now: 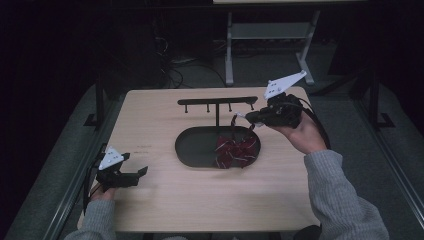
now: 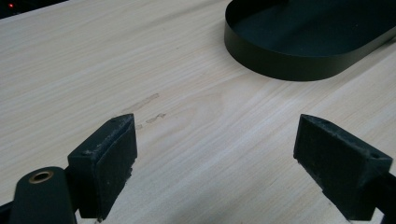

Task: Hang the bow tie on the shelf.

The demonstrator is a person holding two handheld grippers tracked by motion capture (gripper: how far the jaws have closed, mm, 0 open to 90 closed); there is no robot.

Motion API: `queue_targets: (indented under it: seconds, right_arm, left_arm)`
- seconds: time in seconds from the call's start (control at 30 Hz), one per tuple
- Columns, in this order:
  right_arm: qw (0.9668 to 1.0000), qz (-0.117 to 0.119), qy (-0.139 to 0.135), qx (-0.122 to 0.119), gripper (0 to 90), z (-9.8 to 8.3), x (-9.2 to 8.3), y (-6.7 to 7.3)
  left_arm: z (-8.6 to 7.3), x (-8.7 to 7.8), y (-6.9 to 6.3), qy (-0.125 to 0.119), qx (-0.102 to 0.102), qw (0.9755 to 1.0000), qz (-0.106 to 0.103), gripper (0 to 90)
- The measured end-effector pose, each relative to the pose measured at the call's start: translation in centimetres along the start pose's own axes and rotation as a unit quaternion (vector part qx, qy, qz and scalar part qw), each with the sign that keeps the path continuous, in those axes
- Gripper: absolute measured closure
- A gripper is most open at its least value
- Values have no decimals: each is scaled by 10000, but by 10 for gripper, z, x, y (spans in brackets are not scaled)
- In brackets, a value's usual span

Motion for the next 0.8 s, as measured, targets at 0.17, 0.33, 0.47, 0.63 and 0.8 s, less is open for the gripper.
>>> queue_targets:
  seconds: [0.17, 0.33, 0.47, 0.63, 0.8]
  right_arm:
    - [10000, -2, 38, 1, 878, 5, 0, -2]
    - [10000, -14, 68, -29, 878, 7, 4, -4]
    - [10000, 41, 66, 26, 878, 8, 5, -7]
    - [10000, 43, 79, 17, 878, 14, 4, -10]
    - [9999, 1, 105, -22, 878, 19, 6, -12]
  left_arm:
    - [0, 0, 0, 6, 5, 10000, -1, 130]
    - [0, 0, 0, -21, -38, 10000, -2, 130]
    - [0, 0, 1, -20, -20, 10000, 0, 130]
    - [0, 0, 1, -32, -43, 10000, 2, 130]
    - [0, 0, 1, -26, -32, 10000, -5, 130]
Point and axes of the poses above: each handheld gripper's, and its own axes: x roughly forward along the jaws, z roughly out of its top, y roughly to its left, the point moved 3 cm from there along x, roughly forward along the jaws, and after that the axes turned 3 degrees about -z, right-handed, at the moved point
